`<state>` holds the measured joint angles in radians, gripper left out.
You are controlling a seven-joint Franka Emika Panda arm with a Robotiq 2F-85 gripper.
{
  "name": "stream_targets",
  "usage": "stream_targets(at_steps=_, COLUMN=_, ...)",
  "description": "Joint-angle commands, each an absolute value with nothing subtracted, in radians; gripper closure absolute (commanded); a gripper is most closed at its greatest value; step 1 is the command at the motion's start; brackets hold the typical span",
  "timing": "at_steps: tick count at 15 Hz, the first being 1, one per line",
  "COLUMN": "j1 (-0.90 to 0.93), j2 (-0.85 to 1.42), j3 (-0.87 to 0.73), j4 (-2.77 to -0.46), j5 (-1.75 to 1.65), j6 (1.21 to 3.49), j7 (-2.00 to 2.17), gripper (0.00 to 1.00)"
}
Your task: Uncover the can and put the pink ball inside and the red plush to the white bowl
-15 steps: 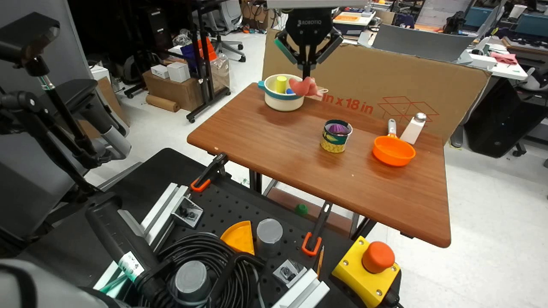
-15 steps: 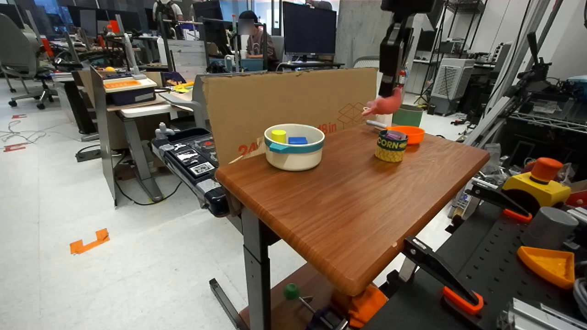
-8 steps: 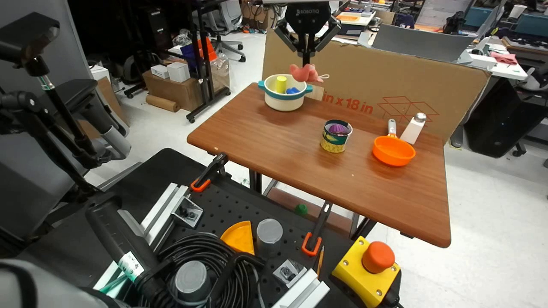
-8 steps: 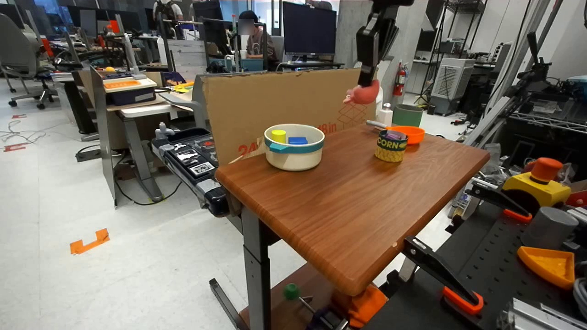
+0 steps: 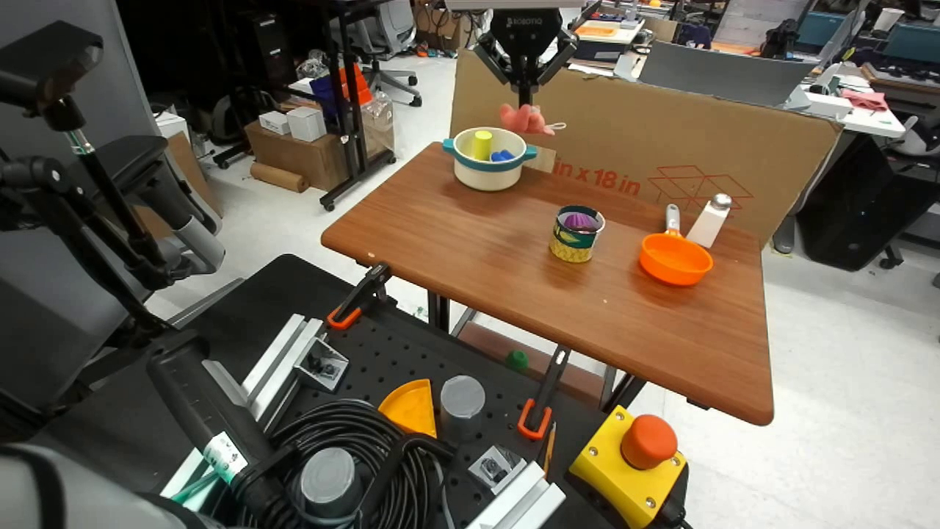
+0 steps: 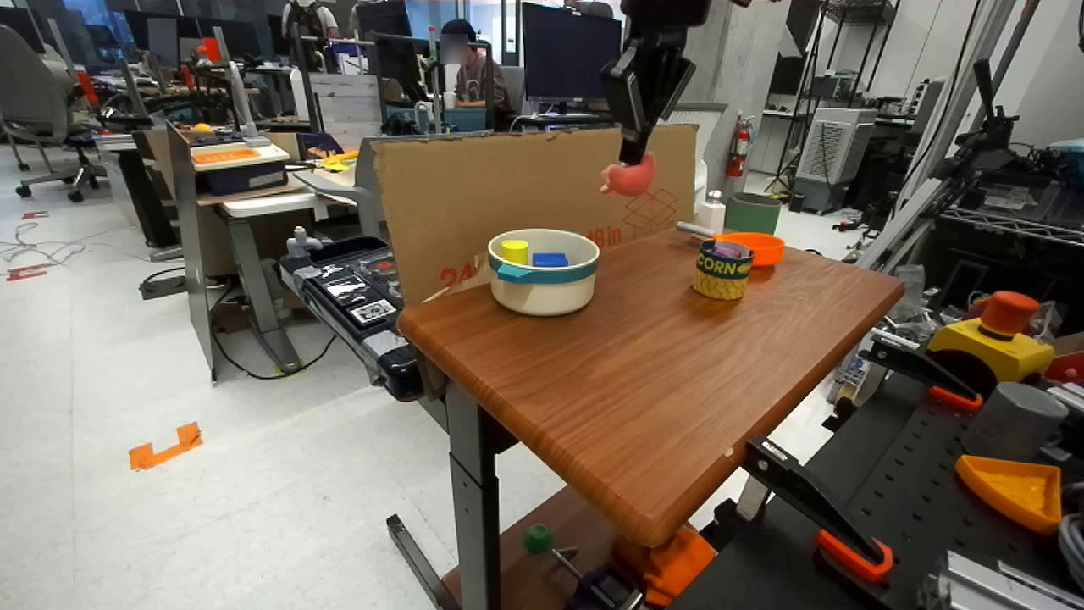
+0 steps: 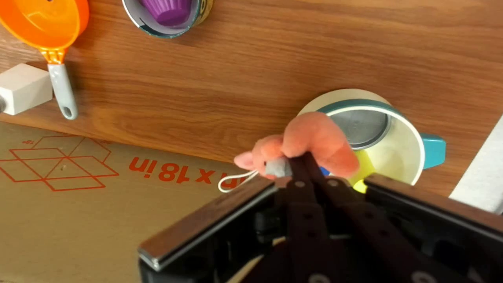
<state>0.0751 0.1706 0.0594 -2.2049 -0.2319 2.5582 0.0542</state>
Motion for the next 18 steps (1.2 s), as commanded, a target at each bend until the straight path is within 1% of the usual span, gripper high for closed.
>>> stream_targets(at_steps=1, j1=0.104, j2=0.227, j3=0.040, j4=-2.139, j5=-0.282, j6=2.547, j7=0.131, gripper=1.00)
stream_targets(at_steps=4, j1=0.113, j2=0.241, j3=0.040, j4=-2.128, j5=-0.287, j6=2.551, j7=0.148, gripper=1.00)
stream_targets(at_steps=10, j1=0.085, j2=0.219, j3=0.090, j4=-2.178, j5=-0.124, j6=2.610, j7=0.024, gripper=1.00)
stream_targets(at_steps=14, j1=0.089, j2=0.221, j3=0.094, j4=-2.180, j5=-0.073, j6=2.611, j7=-0.008, gripper=1.00)
stream_targets(at_steps=15, j1=0.091, j2=0.221, j3=0.092, j4=-2.181, j5=-0.076, j6=2.615, j7=-0.008, gripper=0.91)
stream_targets(at_steps=16, j1=0.091, j2=0.221, j3=0.091, j4=-2.180, j5=-0.079, j6=2.605, j7=-0.007, gripper=0.73)
stream_targets(at_steps=17, j1=0.093, j2=0.220, j3=0.089, j4=-2.176, j5=-0.083, j6=2.596, j7=0.000, gripper=0.68)
stream_targets(at_steps=18, j1=0.093, j2=0.219, j3=0.088, j4=-2.175, j5=-0.085, j6=2.589, j7=-0.001, gripper=0.60)
